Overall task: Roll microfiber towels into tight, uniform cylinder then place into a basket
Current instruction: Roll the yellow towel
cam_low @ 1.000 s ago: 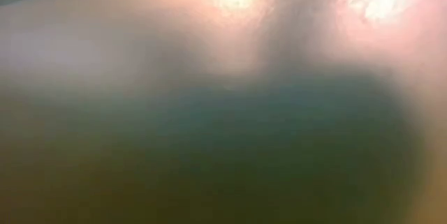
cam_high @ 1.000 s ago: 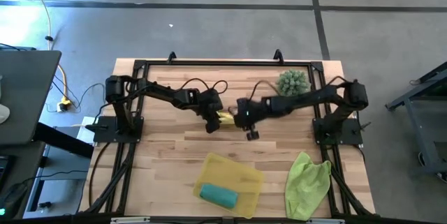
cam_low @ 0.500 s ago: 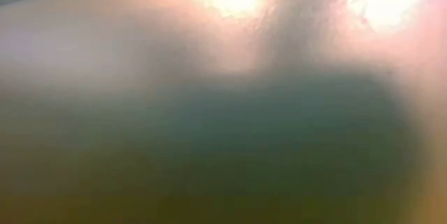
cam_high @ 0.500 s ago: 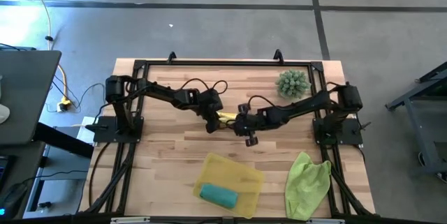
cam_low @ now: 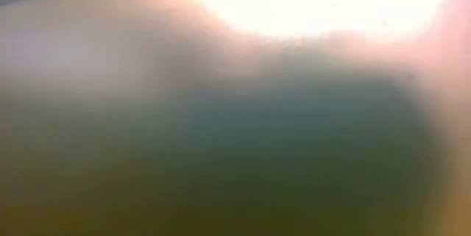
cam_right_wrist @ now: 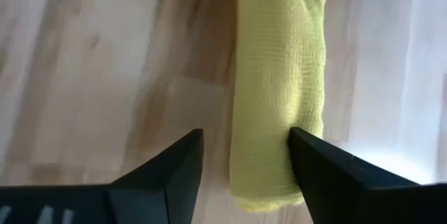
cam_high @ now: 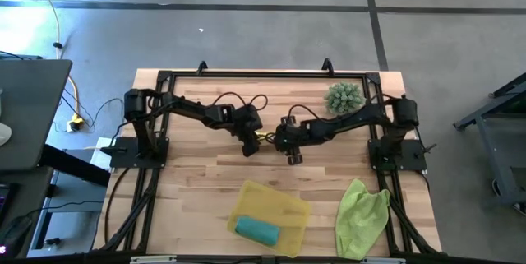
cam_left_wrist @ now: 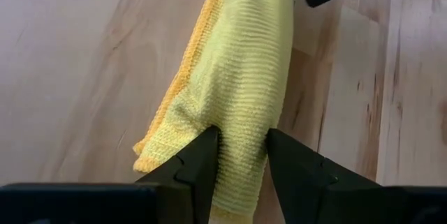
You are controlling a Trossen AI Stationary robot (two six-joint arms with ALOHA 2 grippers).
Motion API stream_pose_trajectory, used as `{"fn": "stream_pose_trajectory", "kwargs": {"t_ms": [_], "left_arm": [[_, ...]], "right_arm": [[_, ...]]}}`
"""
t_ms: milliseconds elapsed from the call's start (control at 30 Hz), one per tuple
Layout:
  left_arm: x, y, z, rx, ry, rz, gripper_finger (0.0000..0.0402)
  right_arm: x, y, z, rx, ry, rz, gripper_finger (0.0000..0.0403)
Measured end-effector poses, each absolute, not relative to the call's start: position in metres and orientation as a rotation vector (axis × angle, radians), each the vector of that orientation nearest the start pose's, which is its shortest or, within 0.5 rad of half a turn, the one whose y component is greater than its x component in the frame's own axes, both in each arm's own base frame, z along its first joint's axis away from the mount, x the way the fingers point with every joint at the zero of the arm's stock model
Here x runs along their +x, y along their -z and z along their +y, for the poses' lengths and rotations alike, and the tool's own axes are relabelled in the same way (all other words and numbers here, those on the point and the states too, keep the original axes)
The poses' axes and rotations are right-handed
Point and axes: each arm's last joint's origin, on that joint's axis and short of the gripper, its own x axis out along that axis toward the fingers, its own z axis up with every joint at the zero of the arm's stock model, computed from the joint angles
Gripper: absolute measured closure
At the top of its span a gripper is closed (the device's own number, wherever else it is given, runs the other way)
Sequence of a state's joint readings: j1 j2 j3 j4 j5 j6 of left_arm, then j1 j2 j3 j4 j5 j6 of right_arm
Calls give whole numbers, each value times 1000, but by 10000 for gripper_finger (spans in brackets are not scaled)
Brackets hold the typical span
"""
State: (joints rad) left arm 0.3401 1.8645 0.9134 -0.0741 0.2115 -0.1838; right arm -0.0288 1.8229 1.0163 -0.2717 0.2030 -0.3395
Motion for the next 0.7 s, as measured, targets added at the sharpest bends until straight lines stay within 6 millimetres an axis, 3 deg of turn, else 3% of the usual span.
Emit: {"fn": "stream_pose_trajectory", "kwargs": {"t_ms": [267,600,700], "left_arm": [[320,-119,104,-446,-169,946,282],[312,-141,95,-373,-118,957,282],[310,-144,89,-325,-94,987,282]], "right_arm": [[347,-113,-33,-296,53,1177,239],[348,-111,-40,-147,163,1158,384],[348,-111,-40,-79,158,1142,390]]}}
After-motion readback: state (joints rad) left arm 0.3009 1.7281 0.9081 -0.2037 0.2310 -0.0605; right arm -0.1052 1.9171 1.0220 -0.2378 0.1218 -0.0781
